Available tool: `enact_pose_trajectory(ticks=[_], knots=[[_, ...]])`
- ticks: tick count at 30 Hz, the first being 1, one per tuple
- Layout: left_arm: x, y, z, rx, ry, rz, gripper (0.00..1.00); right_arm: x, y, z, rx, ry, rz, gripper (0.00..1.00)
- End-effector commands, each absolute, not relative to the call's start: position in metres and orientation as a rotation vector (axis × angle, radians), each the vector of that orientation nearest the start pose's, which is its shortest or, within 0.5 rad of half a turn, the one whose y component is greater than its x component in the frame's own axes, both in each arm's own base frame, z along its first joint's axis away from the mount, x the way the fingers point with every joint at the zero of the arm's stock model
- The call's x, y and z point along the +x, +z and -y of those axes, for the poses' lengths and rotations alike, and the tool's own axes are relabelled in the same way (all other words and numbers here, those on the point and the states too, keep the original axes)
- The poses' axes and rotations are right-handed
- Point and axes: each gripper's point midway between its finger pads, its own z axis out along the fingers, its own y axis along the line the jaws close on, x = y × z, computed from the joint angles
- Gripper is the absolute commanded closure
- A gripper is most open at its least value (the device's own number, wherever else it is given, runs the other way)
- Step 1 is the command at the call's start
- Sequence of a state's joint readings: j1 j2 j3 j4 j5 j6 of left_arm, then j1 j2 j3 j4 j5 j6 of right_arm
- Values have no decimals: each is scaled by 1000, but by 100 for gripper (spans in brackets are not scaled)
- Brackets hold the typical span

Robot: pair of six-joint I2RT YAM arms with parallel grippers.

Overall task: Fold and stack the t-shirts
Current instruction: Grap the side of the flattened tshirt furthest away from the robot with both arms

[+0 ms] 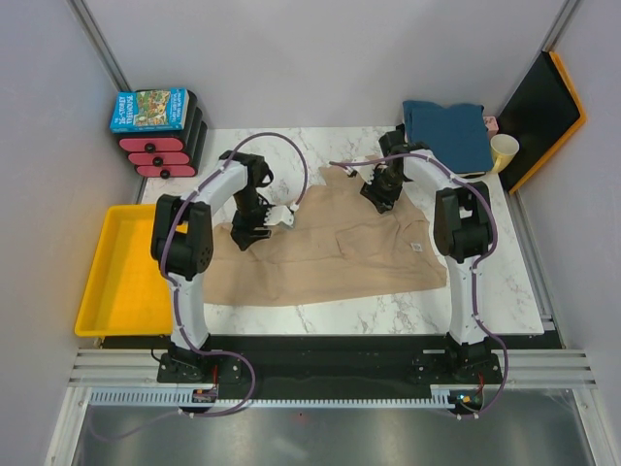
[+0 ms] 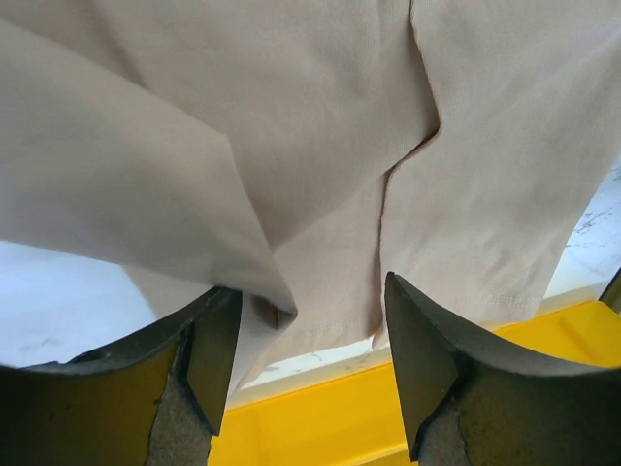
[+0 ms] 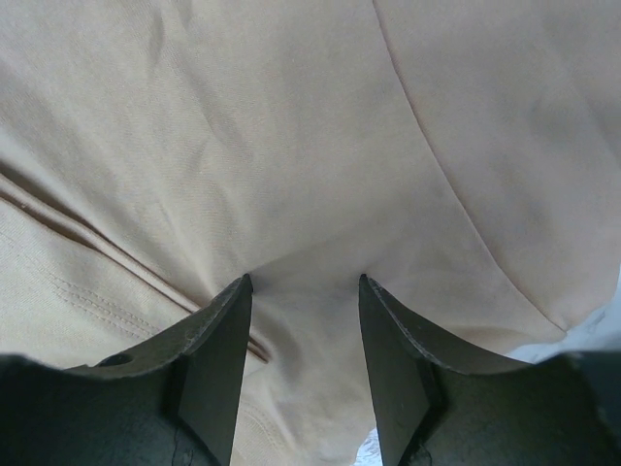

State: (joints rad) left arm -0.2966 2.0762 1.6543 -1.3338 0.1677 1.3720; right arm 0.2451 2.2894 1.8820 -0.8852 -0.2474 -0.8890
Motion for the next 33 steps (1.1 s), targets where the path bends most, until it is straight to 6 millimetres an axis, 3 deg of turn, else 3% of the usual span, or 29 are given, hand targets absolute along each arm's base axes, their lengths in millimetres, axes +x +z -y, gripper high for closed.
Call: enact_pose_trajectory(ticks=[1, 7, 11, 14, 15, 17, 18, 23, 33], knots=[[301, 126, 91, -2283, 424, 2099, 32, 448, 11, -120, -1599, 201, -2393, 44], [322, 164, 86, -2371, 264, 2186, 32, 450, 12, -119, -1587, 185, -2395, 43], [362, 168, 82, -2372, 212, 2336, 32, 450, 9, -122, -1583, 191, -2396, 43], [406, 133, 64, -2255, 153, 2478, 34, 452, 9, -127, -1585, 193, -2389, 44], [419, 111, 54, -2208, 159, 2500, 34, 451, 9, -128, -1585, 196, -2389, 44], [433, 93, 47, -2177, 137, 2531, 35, 452, 9, -130, -1589, 192, -2382, 44], [441, 75, 39, -2149, 126, 2534, 35, 451, 9, -130, -1596, 191, -2382, 43], [449, 49, 37, -2144, 151, 2507, 35, 453, 12, -127, -1611, 163, -2372, 43], [433, 58, 57, -2227, 301, 2425, 34, 460, 12, -127, -1642, 125, -2351, 43]])
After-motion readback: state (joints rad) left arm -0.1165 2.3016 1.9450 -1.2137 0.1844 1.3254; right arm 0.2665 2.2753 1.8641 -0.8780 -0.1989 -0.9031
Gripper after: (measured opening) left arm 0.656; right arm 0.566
